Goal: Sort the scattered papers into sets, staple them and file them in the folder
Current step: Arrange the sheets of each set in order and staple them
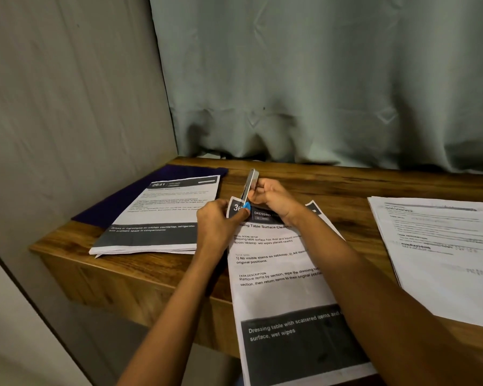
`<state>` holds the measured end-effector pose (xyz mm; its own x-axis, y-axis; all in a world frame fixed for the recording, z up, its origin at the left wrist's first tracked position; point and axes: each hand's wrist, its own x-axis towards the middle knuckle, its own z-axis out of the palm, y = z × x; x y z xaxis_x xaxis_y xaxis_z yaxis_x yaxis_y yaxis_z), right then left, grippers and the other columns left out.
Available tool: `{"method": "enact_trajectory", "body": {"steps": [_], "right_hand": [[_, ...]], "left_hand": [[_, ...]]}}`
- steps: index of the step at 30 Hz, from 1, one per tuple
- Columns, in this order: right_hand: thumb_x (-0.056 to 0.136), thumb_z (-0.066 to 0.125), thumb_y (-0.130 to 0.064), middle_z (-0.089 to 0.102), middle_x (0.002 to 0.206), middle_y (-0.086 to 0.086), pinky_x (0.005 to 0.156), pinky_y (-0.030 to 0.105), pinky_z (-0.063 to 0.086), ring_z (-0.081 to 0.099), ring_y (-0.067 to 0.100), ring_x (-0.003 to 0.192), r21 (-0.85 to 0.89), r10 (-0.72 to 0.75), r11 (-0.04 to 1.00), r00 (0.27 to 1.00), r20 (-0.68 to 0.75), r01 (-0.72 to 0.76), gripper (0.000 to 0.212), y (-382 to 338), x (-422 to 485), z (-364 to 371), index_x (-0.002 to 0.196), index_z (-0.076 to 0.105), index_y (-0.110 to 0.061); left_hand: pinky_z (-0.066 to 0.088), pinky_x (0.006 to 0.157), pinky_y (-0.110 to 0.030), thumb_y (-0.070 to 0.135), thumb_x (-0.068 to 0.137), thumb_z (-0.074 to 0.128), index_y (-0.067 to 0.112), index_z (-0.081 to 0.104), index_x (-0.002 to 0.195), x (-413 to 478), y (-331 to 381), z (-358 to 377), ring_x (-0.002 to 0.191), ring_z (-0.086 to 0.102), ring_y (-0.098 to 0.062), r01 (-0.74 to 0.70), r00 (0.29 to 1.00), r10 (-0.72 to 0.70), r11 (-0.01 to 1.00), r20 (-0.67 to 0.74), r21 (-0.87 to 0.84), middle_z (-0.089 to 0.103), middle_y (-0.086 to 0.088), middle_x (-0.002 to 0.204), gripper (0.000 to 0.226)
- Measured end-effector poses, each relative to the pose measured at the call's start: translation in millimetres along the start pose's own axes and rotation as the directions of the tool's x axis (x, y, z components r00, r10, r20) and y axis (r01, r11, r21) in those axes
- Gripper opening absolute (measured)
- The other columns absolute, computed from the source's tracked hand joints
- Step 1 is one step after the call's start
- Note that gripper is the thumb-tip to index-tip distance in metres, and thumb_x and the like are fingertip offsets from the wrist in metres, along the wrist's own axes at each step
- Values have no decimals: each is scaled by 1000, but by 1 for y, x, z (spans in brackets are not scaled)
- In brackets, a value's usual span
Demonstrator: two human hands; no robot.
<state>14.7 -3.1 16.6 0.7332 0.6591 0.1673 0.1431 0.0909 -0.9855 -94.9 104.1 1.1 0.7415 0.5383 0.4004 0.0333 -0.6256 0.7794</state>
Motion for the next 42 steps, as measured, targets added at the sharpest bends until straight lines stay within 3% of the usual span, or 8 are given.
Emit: {"method": "enact_trajectory", "body": {"steps": [9, 14, 17, 21, 25, 33, 38, 42], "right_hand": [[91, 57, -2, 70, 85, 3, 74, 28, 54, 67, 14, 76, 41, 21, 999, 1000, 23, -22, 15, -5, -2, -5, 99, 61, -13], [91, 55, -2, 68, 81, -5, 76, 17, 50, 63, 4, 76, 52, -164, 983, 968, -192, 176, 15, -24, 4, -15, 103, 62, -9], [87, 64, -5, 66, 87, 3, 81, 23, 51, 62, 12, 81, -163, -218, 972, 915, -338, 172, 25, -31, 9, -29, 112, 64, -6], [77, 76, -21, 71, 96, 7, 80, 34, 53, 66, 21, 90, -799, -222, 586, 921, -320, -136, 26, -28, 17, -67, 103, 73, -18], [75, 80, -22, 67, 106, 2, 89, 40, 53, 63, 21, 99, -859, -59, 406, 929, -365, -311, 29, -18, 14, -97, 102, 71, -18], [86, 68, -9, 72, 103, 6, 85, 26, 49, 64, 18, 100, -820, -76, 487, 920, -384, -302, 11, -1, 1, -124, 93, 75, -13], [91, 57, -46, 70, 101, 10, 84, 32, 47, 61, 20, 93, -571, -90, 792, 884, -458, -215, 40, -6, -12, -115, 96, 68, -8], [88, 36, -70, 69, 109, 14, 91, 36, 46, 63, 23, 100, -242, 146, 944, 942, -301, -224, 63, -17, -36, -104, 103, 66, -17]], "left_hand": [[58, 65, -26, 24, 69, 85, 21, 70, 82, -4, -2, -4, 72, 69, -8, 118, 989, -99, 977, 111, -178, 73, 4, 79, 21], [59, 70, -28, 17, 80, 77, 14, 74, 89, -5, -2, -1, 73, 72, -13, 188, 978, -149, 933, 145, -306, 75, 0, 82, 10], [59, 75, -34, 17, 83, 74, 14, 74, 89, -3, -3, 0, 75, 73, -16, 225, 970, -178, 913, 165, -339, 75, -1, 83, 7], [59, 78, -39, 19, 83, 73, 14, 73, 86, 0, -2, 1, 76, 72, -18, 232, 970, -188, 900, 154, -369, 75, -1, 83, 6], [58, 80, -47, 22, 84, 70, 15, 69, 80, 1, -1, 2, 77, 72, -24, 260, 965, -218, 872, 147, -415, 75, -3, 81, 8], [57, 79, -50, 16, 86, 66, 16, 65, 79, 0, -3, -2, 79, 72, -29, 228, 973, -210, 838, 93, -495, 74, -9, 84, 7], [59, 76, -46, 17, 90, 65, 15, 62, 96, 0, 3, -8, 80, 72, -26, 292, 956, -265, 787, 130, -544, 72, -12, 95, 7], [59, 57, -35, 18, 93, 61, 9, 38, 140, 5, 14, -19, 78, 72, -24, 411, 909, -339, 637, 243, -652, 67, -17, 109, 53]]}}
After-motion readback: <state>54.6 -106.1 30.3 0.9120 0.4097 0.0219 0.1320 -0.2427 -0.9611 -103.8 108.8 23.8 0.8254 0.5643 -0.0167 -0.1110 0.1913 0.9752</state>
